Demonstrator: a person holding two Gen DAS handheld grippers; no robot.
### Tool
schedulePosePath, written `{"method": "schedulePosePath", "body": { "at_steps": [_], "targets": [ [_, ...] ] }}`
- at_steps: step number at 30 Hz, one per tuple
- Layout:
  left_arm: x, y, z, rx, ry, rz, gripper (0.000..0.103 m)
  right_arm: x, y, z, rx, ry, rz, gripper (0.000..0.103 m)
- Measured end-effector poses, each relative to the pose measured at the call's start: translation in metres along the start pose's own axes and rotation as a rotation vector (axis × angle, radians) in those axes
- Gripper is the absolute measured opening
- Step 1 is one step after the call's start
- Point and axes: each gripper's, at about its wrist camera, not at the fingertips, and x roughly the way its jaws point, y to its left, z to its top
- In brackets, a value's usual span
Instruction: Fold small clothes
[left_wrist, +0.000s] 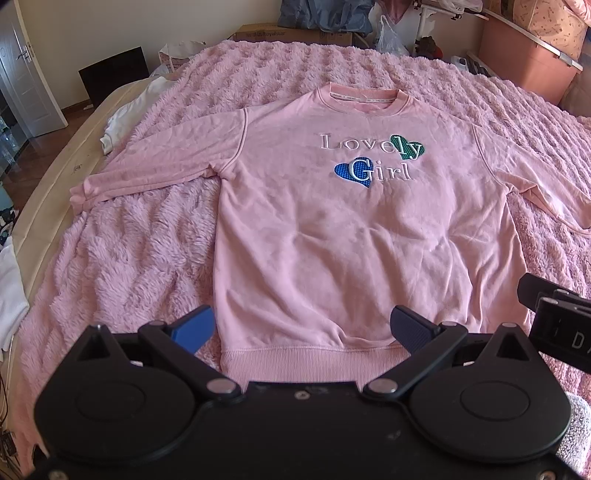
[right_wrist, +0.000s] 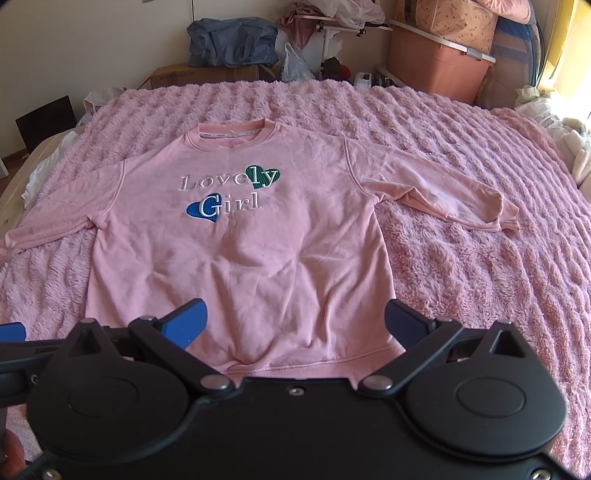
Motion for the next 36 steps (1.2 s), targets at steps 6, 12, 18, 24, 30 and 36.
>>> {"method": "schedulePosePath", "body": {
  "at_steps": [6,12,18,24,30,36],
  "targets": [
    [0.0013,0.0012,0.0014,0.002,-0.002,-0.004,0.103,0.0001,0.0000,0.0001,0.001,0.000,-0.001,0.103],
    [0.0022,0.0028,0.0012,0.001,-0.002,-0.007,0.103,0.0003,-0.0003,-0.0001,0.000,-0.001,-0.001,0.103],
    [0.0022,0.0025,0.0012,0.001,-0.003,-0.006,0.103,0.0007,-0.0003,0.0000,0.001,-0.001,0.000,0.103],
    [0.0033,0.0018,0.0022,0.002,0.000,-0.007,0.103,0.0015,-0.0004,-0.0001,0.001,-0.001,-0.001,0.103],
    [0.0048,0.0001,0.0022,0.006,-0.002,-0.008,0.103,0.0024,-0.0012,-0.0005,0.002,-0.001,-0.001,0.103],
    [0.0075,-0.0052,0.0058,0.022,-0.009,-0.013,0.103,0.0003,-0.0060,0.0035,0.008,-0.001,-0.006,0.103]
  ]
}}
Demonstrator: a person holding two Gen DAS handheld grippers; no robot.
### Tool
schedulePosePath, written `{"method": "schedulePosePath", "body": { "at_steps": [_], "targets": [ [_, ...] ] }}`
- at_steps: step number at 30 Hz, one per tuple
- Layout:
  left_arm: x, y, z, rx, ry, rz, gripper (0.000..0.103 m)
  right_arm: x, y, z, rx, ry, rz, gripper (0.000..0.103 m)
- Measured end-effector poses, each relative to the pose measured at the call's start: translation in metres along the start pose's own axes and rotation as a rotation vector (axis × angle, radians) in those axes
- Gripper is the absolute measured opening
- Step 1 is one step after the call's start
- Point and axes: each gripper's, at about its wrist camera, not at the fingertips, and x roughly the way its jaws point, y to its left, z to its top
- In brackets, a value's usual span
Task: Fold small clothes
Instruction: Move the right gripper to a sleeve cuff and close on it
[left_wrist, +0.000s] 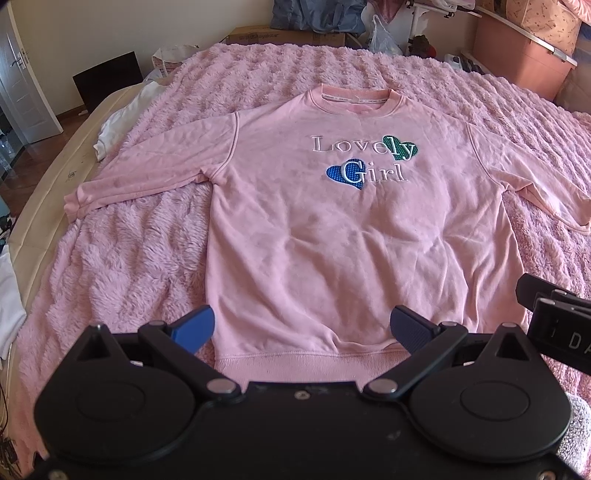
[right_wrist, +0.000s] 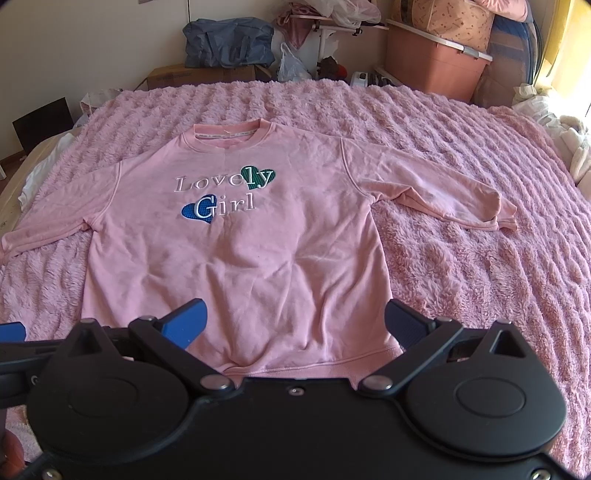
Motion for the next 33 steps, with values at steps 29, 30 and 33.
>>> {"method": "schedulePosePath", "body": {
  "at_steps": [29,30,33],
  "targets": [
    [0.147,-0.260,0.153,0.260,-0.140,-0.214,0.103,0.136,-0.227,0.076,0.159,-0.245,-0.385,0.092],
    [0.156,-0.273,0.157,0.273,-0.141,-0.216,0.103,0.147,-0.240,0.079,0.175,-0.235,-0.388,0.085],
    [0.181,-0.308,0.168,0.298,-0.138,-0.230,0.103,0.178,-0.281,0.082,0.253,-0.217,-0.390,0.058]
  ]
}}
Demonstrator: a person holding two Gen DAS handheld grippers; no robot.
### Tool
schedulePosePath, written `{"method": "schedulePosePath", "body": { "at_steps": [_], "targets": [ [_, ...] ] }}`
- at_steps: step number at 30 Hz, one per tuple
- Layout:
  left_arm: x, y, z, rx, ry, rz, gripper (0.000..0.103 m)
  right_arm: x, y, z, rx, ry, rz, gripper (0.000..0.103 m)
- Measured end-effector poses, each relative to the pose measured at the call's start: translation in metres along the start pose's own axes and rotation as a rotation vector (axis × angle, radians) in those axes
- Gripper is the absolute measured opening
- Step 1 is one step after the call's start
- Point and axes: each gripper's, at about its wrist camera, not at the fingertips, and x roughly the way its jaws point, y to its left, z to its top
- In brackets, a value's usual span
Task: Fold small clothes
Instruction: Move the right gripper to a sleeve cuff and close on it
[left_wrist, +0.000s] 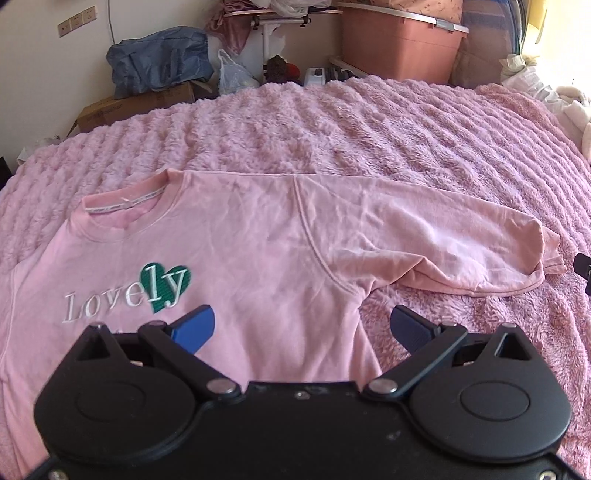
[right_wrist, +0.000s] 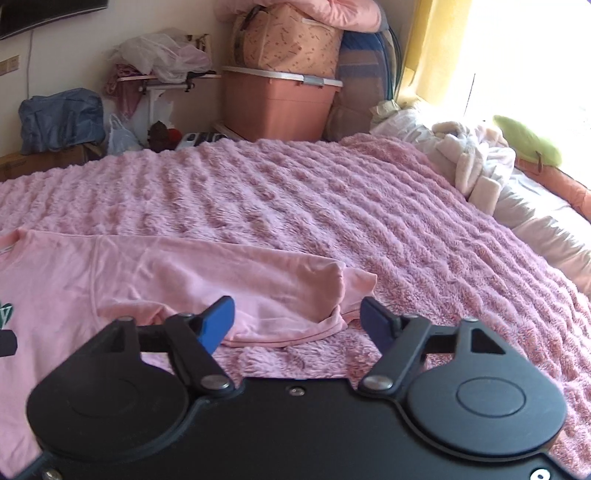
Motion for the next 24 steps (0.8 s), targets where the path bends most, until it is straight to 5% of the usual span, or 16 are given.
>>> {"method": "schedulePosePath", "body": {
  "at_steps": [1,8,21,23,24],
  "targets": [
    [0.010,-0.008,0.004,0.004,-0.002,-0.009,0.103,0.016,-0.009,-0.001,0.031,0.010,0.001,0.050],
    [0.073,-0.040,0.018,0.029,0.029,-0.007,0.103,0.103,-0.054,-0.021,0.216,0.072,0.017,0.039],
    [0.127,-0.056,0.024,0.059,0.056,0.022,0.103,0.182,-0.077,-0.025,0.382,0.149,0.043,0.035],
    [0.132,-0.055,0.023,0.053,0.070,0.028,0.103,0.183,-0.079,-0.024,0.428,0.133,0.077,0.019],
    [0.134,-0.055,0.022,0.050,0.077,0.030,0.103,0.185,-0.079,-0.024,0.442,0.136,0.097,0.001]
  ]
}}
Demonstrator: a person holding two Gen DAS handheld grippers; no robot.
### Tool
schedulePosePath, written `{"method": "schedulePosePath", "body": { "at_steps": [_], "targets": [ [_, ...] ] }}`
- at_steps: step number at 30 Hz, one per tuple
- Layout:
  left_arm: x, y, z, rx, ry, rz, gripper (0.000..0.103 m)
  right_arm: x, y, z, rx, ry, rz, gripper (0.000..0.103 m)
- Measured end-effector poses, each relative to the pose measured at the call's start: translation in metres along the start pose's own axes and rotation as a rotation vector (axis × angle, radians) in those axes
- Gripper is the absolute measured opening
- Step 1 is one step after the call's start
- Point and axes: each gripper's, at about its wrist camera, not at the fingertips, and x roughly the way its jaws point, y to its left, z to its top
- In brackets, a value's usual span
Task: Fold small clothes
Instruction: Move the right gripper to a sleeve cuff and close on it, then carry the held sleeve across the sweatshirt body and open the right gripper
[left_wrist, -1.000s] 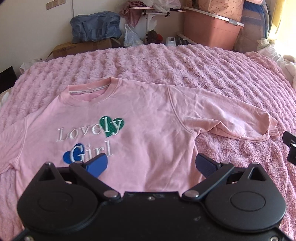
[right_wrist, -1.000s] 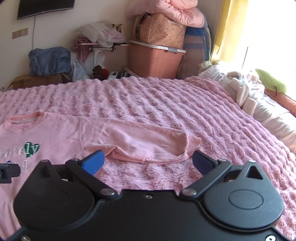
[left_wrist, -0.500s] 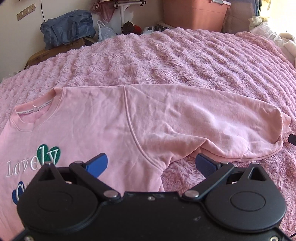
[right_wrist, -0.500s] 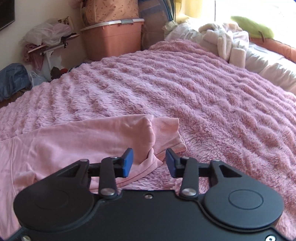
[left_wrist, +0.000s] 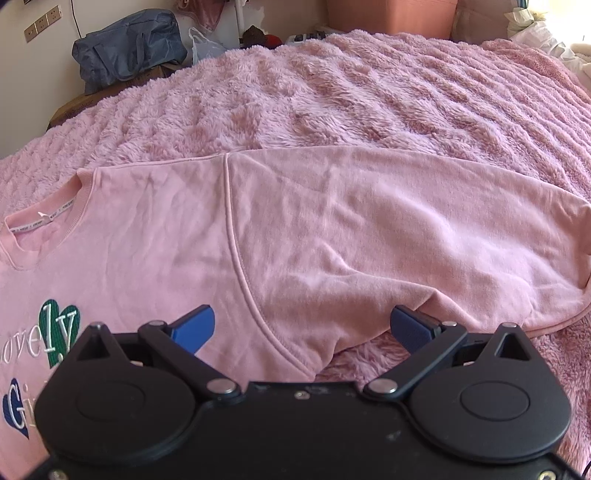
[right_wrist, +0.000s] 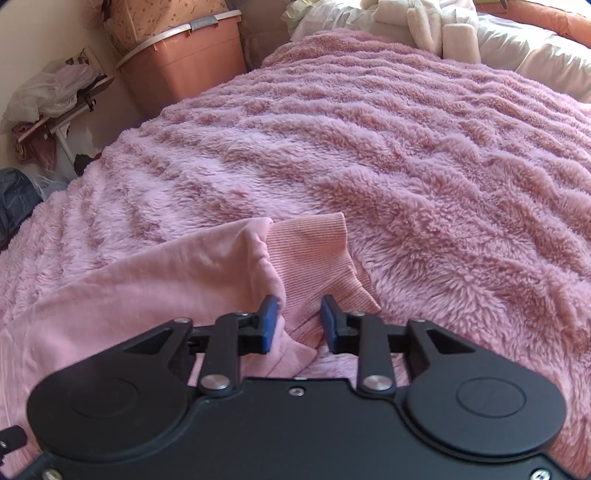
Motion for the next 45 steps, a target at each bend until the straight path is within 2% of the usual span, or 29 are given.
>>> {"method": "schedulePosePath", "body": {
  "at_steps": [7,12,14,16,18,21,24,30,32,33,34,42,45],
  "targets": [
    [0.008,-0.004,-0.004,0.017,0.022,0.000,0.103,-0.004,0.007,-0.002,-0.001,-0.031,-0.004,0.001],
    [0.008,-0.006,-0.005,0.035,0.024,0.007,0.103,-0.018,-0.017,-0.006,0.139,-0.033,0.059,0.005],
    [0.007,-0.005,-0.005,0.038,0.017,0.007,0.103,-0.018,-0.026,-0.008,0.187,-0.031,0.073,0.020],
    [0.008,-0.004,-0.007,0.035,0.018,0.007,0.103,-0.020,-0.032,-0.011,0.212,-0.058,0.062,0.049],
    [0.010,-0.003,-0.007,0.033,0.028,0.008,0.103,-0.020,-0.036,-0.014,0.236,-0.075,0.070,0.054],
    [0.012,-0.004,-0.008,0.038,0.030,0.011,0.103,-0.013,-0.040,-0.017,0.273,-0.054,0.054,0.053],
    [0.013,-0.005,-0.007,0.045,0.030,0.013,0.103,-0.016,-0.041,-0.024,0.281,-0.078,0.025,0.052],
    [0.015,-0.005,-0.008,0.051,0.026,0.014,0.103,0.003,-0.040,-0.019,0.293,-0.098,0.070,0.049],
    [0.017,-0.004,-0.009,0.048,0.032,0.019,0.103,0.008,-0.034,-0.012,0.276,-0.100,0.098,0.036],
    [0.018,-0.004,-0.009,0.044,0.035,0.017,0.103,0.010,-0.032,-0.009,0.268,-0.095,0.101,0.020],
    [0.019,-0.004,-0.009,0.041,0.040,0.017,0.103,0.010,-0.028,-0.007,0.254,-0.101,0.103,0.011],
    [0.014,0.002,-0.008,0.024,0.050,0.001,0.103,-0.014,-0.014,-0.002,0.215,-0.181,0.111,0.010],
    [-0.001,0.015,-0.005,0.016,0.025,-0.001,0.103,-0.034,0.002,0.003,0.186,-0.216,0.153,0.010]
  ]
}}
